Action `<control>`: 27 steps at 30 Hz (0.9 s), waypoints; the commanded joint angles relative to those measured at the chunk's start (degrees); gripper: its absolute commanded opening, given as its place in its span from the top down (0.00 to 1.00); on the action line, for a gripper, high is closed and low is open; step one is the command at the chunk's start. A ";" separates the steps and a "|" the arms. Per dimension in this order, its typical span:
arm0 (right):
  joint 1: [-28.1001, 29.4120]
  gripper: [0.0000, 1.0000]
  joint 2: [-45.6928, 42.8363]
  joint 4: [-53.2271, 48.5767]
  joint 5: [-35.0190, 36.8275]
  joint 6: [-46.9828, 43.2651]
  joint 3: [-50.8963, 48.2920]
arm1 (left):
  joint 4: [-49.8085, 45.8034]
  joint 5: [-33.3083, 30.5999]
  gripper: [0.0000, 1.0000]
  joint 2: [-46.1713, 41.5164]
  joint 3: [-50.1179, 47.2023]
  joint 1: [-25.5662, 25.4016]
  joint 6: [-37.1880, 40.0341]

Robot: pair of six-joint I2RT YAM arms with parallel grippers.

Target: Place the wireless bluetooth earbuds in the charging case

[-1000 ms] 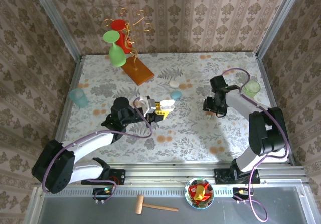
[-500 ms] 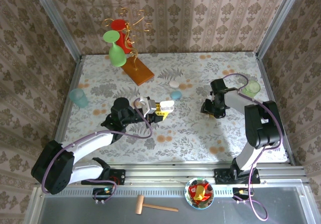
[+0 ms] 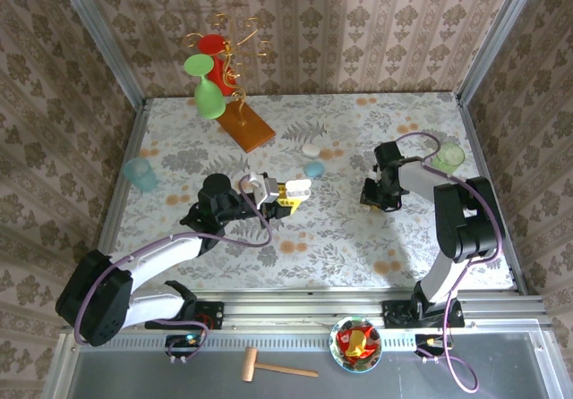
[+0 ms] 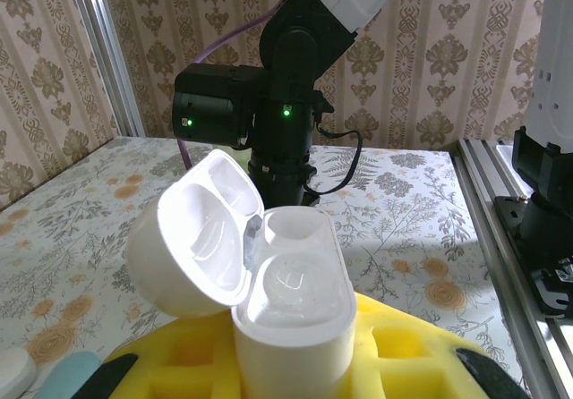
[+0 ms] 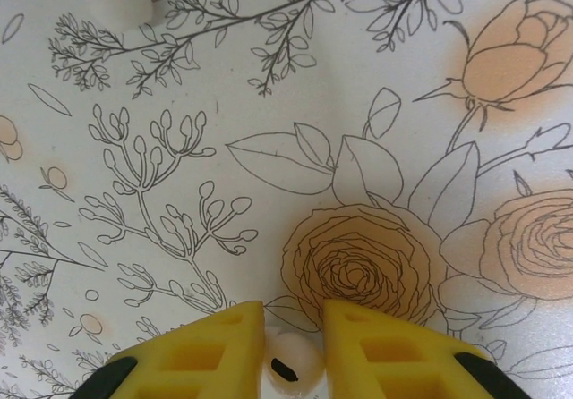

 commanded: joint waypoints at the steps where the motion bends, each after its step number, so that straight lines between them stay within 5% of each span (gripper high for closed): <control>1: 2.31 0.81 1.12 -0.13 -0.81 -2.42 0.52 | 0.04 -0.50 0.97 -0.72 0.11 0.09 0.84; 16: 19.35 0.80 5.67 -7.46 -0.04 -17.62 10.41 | 1.23 -0.56 0.97 -3.42 -2.92 4.39 -3.14; 27: 19.97 0.60 -4.74 -7.46 14.47 -10.87 6.56 | 1.62 -0.70 0.96 -3.98 -3.68 5.08 -3.44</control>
